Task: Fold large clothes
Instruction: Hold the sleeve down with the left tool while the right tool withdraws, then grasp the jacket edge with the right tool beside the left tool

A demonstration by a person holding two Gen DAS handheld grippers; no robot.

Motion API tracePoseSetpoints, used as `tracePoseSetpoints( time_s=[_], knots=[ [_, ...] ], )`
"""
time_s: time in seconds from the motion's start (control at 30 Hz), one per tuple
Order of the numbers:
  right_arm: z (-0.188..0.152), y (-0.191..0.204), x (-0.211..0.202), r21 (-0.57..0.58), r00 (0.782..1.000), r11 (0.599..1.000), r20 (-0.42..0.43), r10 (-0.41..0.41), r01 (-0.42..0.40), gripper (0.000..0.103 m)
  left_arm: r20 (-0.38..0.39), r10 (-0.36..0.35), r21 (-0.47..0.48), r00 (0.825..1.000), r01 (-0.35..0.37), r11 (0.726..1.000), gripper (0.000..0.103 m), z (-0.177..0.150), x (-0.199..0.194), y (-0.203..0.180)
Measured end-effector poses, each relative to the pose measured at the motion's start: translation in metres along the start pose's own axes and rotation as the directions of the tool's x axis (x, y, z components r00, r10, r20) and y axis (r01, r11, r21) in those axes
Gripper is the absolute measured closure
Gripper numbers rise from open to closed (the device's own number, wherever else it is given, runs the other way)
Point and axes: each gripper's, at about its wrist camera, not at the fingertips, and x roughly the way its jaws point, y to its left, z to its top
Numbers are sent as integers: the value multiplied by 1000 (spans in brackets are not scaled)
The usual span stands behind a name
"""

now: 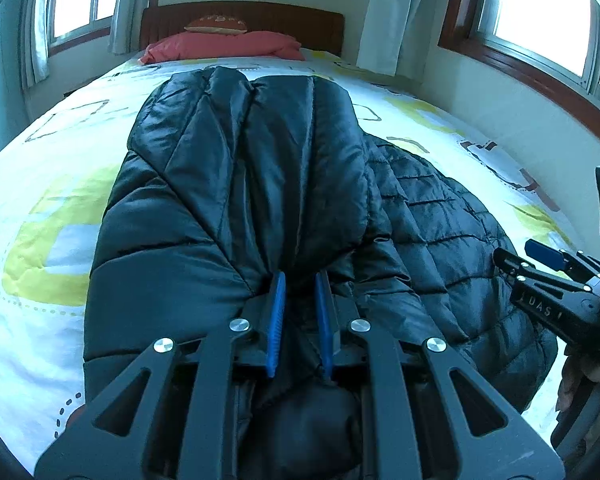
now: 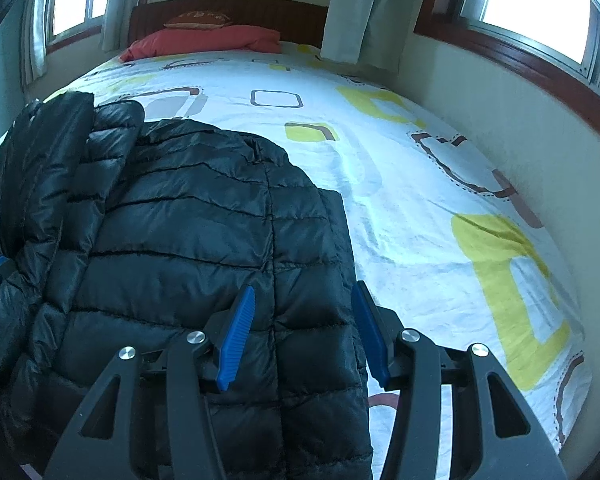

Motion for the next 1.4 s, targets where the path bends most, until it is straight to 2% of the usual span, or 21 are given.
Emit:
tracePoseSetpoints(
  time_s=[0.33,0.5,0.7,0.77,0.93,1.07,1.4],
  knots=[
    [9,-11,4,97,994,989,-8,110,-109,52,2,24,19,1000,-24,1000,87,1,1,-3],
    [18,-4,4,138,976,967,-4,217,-214,52,2,25,19,1000,-25,999,87,1,2,-3],
    [22,12,2,149,960,950,-5,279,-275,52,3,25,20,1000,-25,999,87,1,2,-3],
    [23,17,3,157,951,940,-8,309,-304,52,3,24,18,1000,-24,1000,87,1,2,-3],
    [23,27,13,206,905,891,-55,423,-404,52,3,23,17,1000,-23,1000,87,1,2,-3],
    [22,32,13,203,898,886,-59,436,-417,46,4,21,14,1000,-21,1000,87,2,2,-2],
    [18,43,4,185,893,884,-59,445,-429,46,5,20,14,1000,-20,1000,87,1,2,-2]
  ],
)
